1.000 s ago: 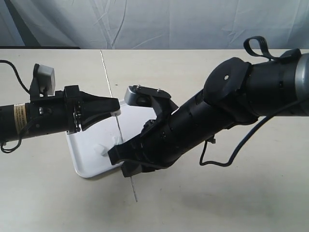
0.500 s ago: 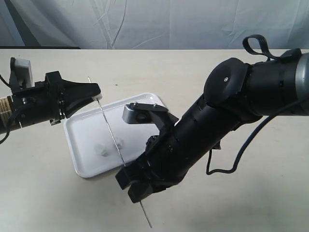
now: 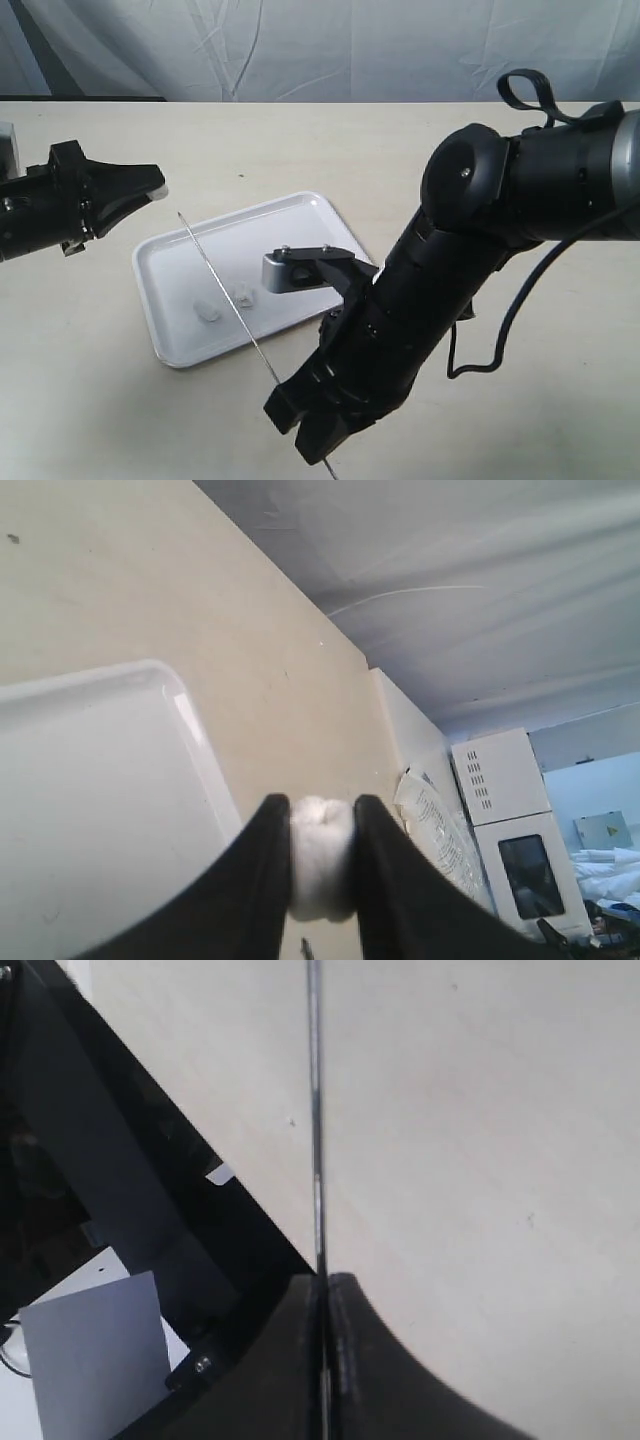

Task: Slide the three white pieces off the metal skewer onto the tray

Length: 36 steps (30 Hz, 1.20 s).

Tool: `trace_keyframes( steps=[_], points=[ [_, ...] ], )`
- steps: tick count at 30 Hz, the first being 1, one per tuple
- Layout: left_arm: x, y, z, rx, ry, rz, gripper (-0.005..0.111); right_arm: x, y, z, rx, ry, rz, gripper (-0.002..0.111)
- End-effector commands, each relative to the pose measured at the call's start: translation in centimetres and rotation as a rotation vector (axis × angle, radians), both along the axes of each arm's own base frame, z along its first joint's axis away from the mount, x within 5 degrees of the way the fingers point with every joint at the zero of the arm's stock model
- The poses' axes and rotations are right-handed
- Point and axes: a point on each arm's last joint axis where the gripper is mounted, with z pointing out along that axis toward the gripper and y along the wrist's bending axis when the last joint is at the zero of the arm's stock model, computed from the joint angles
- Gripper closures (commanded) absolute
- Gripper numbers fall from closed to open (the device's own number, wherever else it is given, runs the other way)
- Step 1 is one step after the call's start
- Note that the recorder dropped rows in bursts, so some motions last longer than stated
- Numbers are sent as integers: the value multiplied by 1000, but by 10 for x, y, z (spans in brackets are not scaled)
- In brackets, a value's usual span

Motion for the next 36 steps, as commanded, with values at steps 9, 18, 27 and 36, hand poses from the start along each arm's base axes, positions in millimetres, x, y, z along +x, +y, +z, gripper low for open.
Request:
trace_keyframes(
  steps=[9,18,27,36],
  points=[
    [-7,-19,-27,469,-62,-156,86,34,-2,-3,-205,-201,-95,109],
    [-3,-38,-36,720,-147,-152,80,61,17,-7,-279,-204,-79,109],
    [0,-33,-38,767,-133,-92,73,84,37,-40,-360,-152,-79,109],
    [2,-37,-18,650,-187,-32,73,100,44,-47,-423,-172,-67,109]
  ],
)
